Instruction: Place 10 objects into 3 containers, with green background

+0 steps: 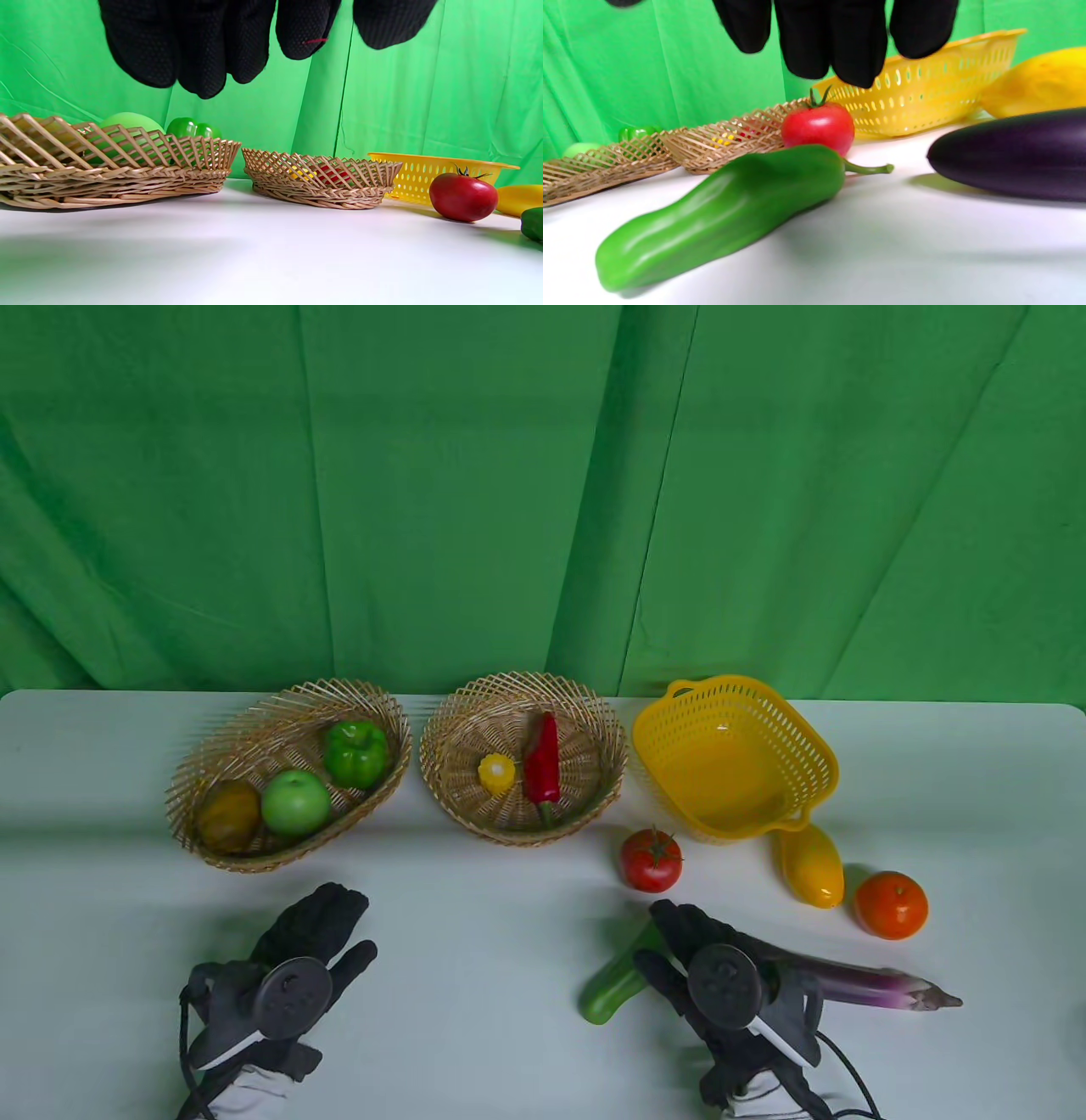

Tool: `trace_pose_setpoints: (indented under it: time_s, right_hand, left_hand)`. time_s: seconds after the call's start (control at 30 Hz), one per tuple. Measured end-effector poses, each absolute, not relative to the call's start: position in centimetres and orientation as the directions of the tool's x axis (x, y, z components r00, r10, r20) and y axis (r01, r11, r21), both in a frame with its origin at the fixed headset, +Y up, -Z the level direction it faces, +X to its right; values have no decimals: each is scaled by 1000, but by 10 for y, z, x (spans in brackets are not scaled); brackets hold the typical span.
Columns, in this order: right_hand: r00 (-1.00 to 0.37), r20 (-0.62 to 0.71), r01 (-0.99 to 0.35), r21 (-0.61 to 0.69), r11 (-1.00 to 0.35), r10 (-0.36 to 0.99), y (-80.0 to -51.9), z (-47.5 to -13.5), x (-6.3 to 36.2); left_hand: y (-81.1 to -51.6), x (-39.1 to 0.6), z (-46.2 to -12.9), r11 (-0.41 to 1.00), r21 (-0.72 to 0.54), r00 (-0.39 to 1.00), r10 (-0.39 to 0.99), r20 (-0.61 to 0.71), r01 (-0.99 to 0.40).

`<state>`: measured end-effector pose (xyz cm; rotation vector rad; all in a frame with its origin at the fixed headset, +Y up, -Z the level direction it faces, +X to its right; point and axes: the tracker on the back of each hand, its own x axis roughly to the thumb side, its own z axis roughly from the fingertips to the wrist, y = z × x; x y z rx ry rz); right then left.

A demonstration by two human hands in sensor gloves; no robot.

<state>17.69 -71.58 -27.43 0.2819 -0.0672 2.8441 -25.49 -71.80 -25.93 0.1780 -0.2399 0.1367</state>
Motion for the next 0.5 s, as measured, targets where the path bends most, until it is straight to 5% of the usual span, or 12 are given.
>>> trace_pose_setpoints:
  time_s: [0.27, 0.5]
  right_hand:
    - [-927, 240, -292, 15, -956, 287, -729, -276, 168]
    - [-911, 288, -216, 280, -936, 296, -746, -283, 152]
  left_hand:
    - [-717, -258, -259, 975, 160, 964, 115, 241, -156]
    - [-714, -257, -257, 969, 175, 959, 125, 256, -173]
